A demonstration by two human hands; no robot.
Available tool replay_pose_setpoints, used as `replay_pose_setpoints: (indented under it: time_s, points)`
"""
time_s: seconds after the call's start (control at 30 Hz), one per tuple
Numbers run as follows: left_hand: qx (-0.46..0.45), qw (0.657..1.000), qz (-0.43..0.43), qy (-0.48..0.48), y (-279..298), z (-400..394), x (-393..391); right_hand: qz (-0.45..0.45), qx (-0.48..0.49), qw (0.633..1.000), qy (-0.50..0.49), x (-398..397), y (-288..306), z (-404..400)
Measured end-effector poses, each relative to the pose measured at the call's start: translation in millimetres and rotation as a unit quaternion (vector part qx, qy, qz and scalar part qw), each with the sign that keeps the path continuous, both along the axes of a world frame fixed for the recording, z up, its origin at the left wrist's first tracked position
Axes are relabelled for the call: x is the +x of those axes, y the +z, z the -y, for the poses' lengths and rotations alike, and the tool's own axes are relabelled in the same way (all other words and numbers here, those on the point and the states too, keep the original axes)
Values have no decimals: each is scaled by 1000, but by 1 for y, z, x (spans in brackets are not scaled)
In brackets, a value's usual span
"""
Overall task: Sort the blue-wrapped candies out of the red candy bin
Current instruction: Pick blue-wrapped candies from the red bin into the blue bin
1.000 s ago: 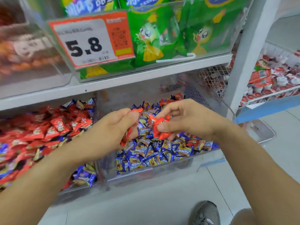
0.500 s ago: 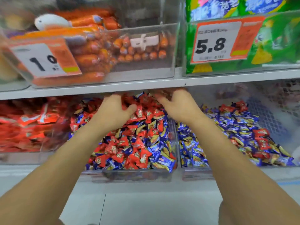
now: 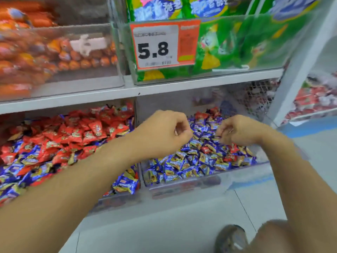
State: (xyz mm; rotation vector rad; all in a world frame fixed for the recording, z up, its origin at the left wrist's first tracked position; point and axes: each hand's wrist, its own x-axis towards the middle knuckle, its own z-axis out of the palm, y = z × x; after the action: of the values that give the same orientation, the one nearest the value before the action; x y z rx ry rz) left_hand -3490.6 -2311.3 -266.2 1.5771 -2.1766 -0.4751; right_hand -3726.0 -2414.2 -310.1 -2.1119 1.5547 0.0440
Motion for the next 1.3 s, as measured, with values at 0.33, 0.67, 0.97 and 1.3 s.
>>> replay_pose_setpoints:
  time_s: [0.33,0.67,0.97,1.3]
  points:
    - [124,968,212,-59,-75,78,-86,-81,-19,995,61,-27,-33,-7]
    - [160,968,185,-59,-75,93,-66,-19,-138,989,52,-36,-18,1]
    - [193,963,172,-81,-70,94,-53,-91,-74,991,64,-23,-42,4]
    - [261,960,104,-11,-54,124,-37,-65,-199,978,28,-27,-32,24]
